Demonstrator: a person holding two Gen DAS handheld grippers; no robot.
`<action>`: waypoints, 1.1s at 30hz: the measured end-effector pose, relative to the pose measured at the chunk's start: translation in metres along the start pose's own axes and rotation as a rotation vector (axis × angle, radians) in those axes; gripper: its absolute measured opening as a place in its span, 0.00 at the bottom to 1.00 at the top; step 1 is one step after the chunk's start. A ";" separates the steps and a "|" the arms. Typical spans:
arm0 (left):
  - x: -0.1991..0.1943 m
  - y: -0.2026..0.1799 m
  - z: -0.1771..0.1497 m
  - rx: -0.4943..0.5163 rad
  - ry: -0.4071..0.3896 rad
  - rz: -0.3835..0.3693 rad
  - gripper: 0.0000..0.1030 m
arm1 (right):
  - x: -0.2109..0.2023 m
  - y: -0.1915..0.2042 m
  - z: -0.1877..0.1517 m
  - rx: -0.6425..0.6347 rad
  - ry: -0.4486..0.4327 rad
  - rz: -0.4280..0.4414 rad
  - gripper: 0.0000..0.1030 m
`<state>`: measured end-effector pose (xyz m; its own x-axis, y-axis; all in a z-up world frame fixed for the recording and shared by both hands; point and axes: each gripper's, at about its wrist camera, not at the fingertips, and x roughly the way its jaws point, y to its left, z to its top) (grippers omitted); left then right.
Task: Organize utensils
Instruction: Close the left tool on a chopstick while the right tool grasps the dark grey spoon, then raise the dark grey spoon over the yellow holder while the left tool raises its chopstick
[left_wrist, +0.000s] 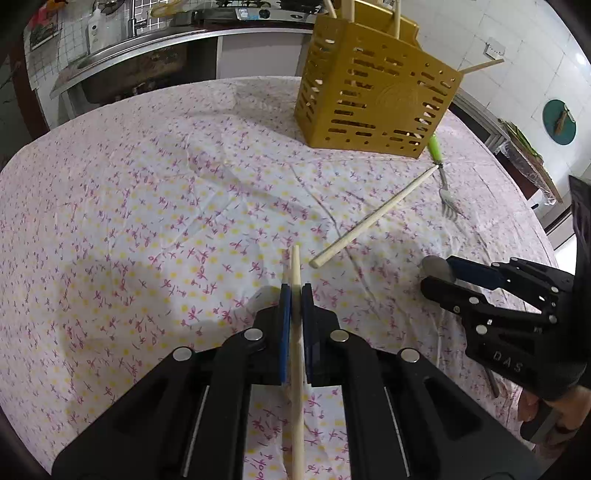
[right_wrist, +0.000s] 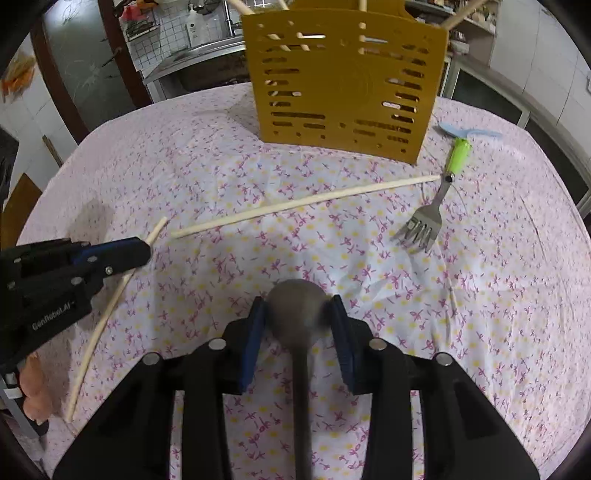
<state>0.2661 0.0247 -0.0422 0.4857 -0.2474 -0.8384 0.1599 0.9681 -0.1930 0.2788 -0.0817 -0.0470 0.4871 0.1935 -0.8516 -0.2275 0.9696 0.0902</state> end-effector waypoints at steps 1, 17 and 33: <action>-0.002 -0.001 0.001 0.001 -0.005 -0.002 0.04 | -0.001 -0.001 0.000 0.002 0.001 0.001 0.35; -0.057 -0.023 0.026 -0.003 -0.190 -0.098 0.04 | -0.074 -0.061 0.007 0.147 -0.321 0.128 0.35; -0.103 -0.063 0.077 0.065 -0.394 -0.084 0.04 | -0.111 -0.088 0.037 0.166 -0.534 0.107 0.35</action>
<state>0.2721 -0.0137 0.0951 0.7586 -0.3338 -0.5595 0.2609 0.9425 -0.2087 0.2759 -0.1829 0.0585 0.8373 0.2988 -0.4578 -0.1845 0.9427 0.2779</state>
